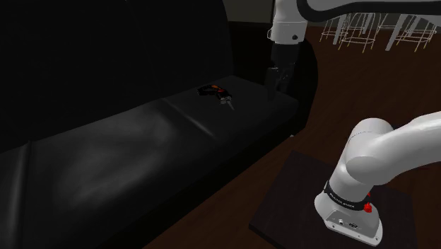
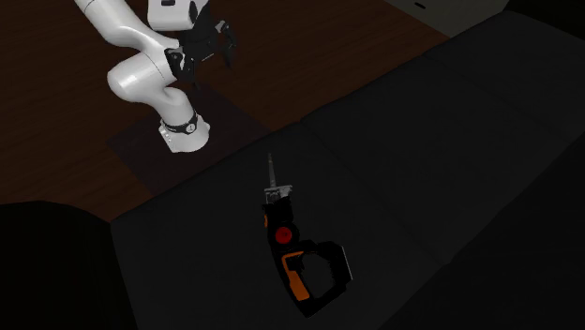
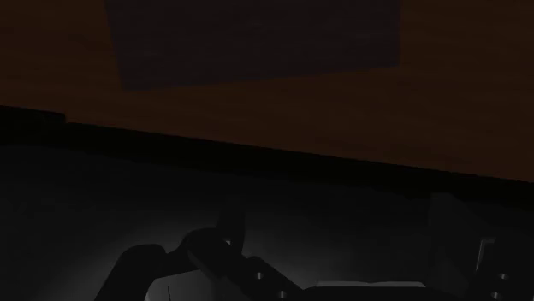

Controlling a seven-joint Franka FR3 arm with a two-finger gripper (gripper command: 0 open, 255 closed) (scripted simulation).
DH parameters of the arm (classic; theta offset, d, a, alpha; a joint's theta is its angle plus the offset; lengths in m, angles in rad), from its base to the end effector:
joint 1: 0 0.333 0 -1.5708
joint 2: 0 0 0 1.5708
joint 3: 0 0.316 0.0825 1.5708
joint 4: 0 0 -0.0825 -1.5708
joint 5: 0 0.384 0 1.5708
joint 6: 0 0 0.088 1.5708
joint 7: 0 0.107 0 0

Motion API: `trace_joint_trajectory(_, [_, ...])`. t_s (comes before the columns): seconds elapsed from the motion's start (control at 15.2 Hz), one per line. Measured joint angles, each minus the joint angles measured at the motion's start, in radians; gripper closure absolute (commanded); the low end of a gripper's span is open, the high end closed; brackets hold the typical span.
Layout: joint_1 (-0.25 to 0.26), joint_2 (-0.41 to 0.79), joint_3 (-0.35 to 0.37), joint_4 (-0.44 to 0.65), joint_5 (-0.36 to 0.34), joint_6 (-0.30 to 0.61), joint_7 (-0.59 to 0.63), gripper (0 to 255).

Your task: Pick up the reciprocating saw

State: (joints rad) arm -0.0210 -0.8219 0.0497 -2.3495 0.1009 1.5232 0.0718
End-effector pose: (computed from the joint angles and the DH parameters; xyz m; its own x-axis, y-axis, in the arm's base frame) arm 0.2922 0.0247 0.6000 0.9985 -0.0542 -0.0096 -0.0547 -0.9965 -0.0639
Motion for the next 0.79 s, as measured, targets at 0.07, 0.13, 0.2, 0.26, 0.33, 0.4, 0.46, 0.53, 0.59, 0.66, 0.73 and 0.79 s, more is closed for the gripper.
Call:
trace_joint_trajectory(0.07, [0.0,0.0,0.0,0.0,0.0,0.0,0.0,0])
trace_joint_trajectory(0.13, [-0.003,0.021,0.002,0.009,-0.002,0.012,0.004,0])
trace_joint_trajectory(0.2, [-0.008,0.042,0.003,0.014,-0.006,0.028,0.008,0])
trace_joint_trajectory(0.26, [-0.013,0.077,0.008,0.03,-0.008,0.046,0.017,0])
trace_joint_trajectory(0.33, [-0.021,0.117,0.007,0.044,-0.015,0.07,0.02,0])
trace_joint_trajectory(0.4, [-0.029,0.147,0.005,0.053,-0.022,0.09,0.023,0])
trace_joint_trajectory(0.46, [-0.037,0.185,0.005,0.073,-0.029,0.108,0.028,0])
trace_joint_trajectory(0.53, [-0.043,0.226,0.008,0.095,-0.034,0.127,0.038,0])
trace_joint_trajectory(0.59, [-0.049,0.261,0.01,0.11,-0.039,0.146,0.047,0])
trace_joint_trajectory(0.66, [-0.053,0.292,0.015,0.126,-0.043,0.16,0.06,0])
trace_joint_trajectory(0.73, [-0.059,0.316,0.017,0.133,-0.048,0.177,0.069,0])
trace_joint_trajectory(0.79, [-0.067,0.361,0.014,0.163,-0.057,0.192,0.073,0])
